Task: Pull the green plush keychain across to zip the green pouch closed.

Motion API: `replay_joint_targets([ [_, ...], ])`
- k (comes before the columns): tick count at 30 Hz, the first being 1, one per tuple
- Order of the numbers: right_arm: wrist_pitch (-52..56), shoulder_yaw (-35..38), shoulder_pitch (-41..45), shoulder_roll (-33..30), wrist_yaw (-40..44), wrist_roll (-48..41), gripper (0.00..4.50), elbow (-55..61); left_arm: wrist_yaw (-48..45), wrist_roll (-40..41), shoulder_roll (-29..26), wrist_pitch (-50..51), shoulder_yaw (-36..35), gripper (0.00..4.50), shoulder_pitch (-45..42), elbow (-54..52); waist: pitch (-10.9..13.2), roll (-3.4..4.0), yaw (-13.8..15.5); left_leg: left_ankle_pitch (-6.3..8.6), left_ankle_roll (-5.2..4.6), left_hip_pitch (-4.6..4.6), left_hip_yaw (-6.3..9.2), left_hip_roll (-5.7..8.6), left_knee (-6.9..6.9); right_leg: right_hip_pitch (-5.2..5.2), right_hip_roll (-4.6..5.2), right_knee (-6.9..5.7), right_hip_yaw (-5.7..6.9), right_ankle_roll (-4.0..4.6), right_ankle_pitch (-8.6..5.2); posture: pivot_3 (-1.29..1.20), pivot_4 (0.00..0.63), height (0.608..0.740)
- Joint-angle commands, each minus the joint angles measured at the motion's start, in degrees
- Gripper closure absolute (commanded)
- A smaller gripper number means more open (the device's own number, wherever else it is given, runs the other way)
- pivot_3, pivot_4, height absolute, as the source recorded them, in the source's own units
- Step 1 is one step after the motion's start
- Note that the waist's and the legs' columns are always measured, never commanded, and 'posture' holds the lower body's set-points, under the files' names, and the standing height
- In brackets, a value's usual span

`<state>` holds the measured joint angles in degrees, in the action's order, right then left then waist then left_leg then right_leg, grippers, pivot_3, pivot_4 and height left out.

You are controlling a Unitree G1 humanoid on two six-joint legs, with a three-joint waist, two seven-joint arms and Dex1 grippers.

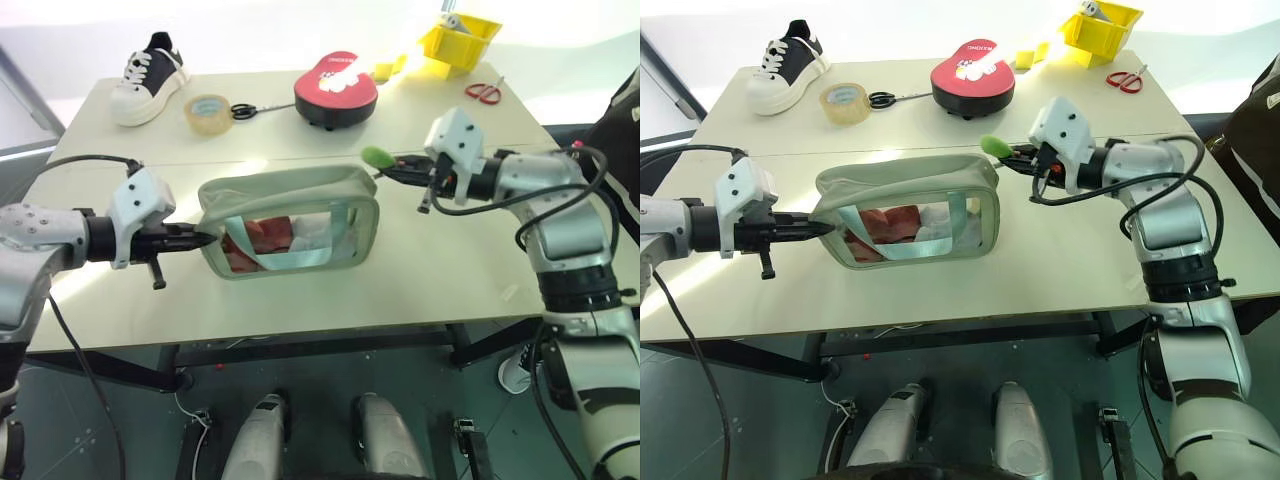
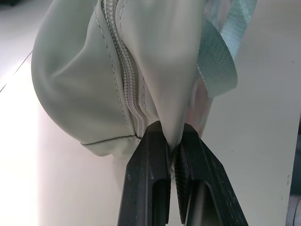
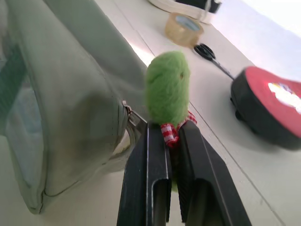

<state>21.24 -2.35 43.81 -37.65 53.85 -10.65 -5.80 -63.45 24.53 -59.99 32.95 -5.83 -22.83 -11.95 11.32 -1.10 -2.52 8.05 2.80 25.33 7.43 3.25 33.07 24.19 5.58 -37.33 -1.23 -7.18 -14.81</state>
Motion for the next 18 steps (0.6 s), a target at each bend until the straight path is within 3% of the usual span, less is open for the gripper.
replay_joint_targets([
  [1,4.74,5.96,-5.17,-0.38,-8.45,0.6,4.44,0.66,0.1,-0.46,-1.13,0.37,-1.34,4.5,0.22,0.66,0.0,0.0,0.05,0.0,0.0,0.0,0.0,0.0,0.01,0.0,0.0,0.0,0.0,0.0,0.0,0.0,0.15,0.74],
  [6,8.41,3.67,-13.44,8.43,-15.98,-1.13,4.44,1.93,-0.12,-0.88,-0.82,-0.37,-0.09,4.5,-0.57,1.39,-0.04,-0.01,0.04,0.0,0.0,-0.09,0.01,-0.01,0.02,-0.14,0.0,0.01,0.01,0.0,0.0,0.0,0.15,0.74],
  [11,10.24,4.45,-14.64,15.41,-22.84,-1.5,4.44,0.28,0.08,-1.06,-0.57,-0.75,0.2,4.5,-0.66,1.41,-0.05,0.0,-0.17,0.04,-0.05,-0.7,0.0,-0.02,-0.12,-0.7,-0.01,0.12,0.0,0.05,-0.03,0.0,0.15,0.74],
  [15,12.05,7.18,-12.37,14.9,-23.53,-4.02,4.44,2.75,-0.19,-0.95,-1.1,-1.11,-0.2,4.5,-0.11,1.33,-0.05,0.0,-0.07,0.07,-0.07,-0.95,0.0,-0.06,-0.14,-0.98,-0.01,0.22,0.02,0.35,-0.2,0.0,0.15,0.74],
  [18,12.88,8.55,-7.6,11.12,-20.19,-6.55,4.44,4.95,0.26,-1.3,-1.09,-1.78,-0.54,4.5,-0.41,2.09,-0.03,0.04,-0.02,0.07,-0.07,-0.93,0.0,-0.06,-0.13,-0.95,-0.01,0.22,0.01,0.35,-0.21,0.0,0.15,0.74],
])
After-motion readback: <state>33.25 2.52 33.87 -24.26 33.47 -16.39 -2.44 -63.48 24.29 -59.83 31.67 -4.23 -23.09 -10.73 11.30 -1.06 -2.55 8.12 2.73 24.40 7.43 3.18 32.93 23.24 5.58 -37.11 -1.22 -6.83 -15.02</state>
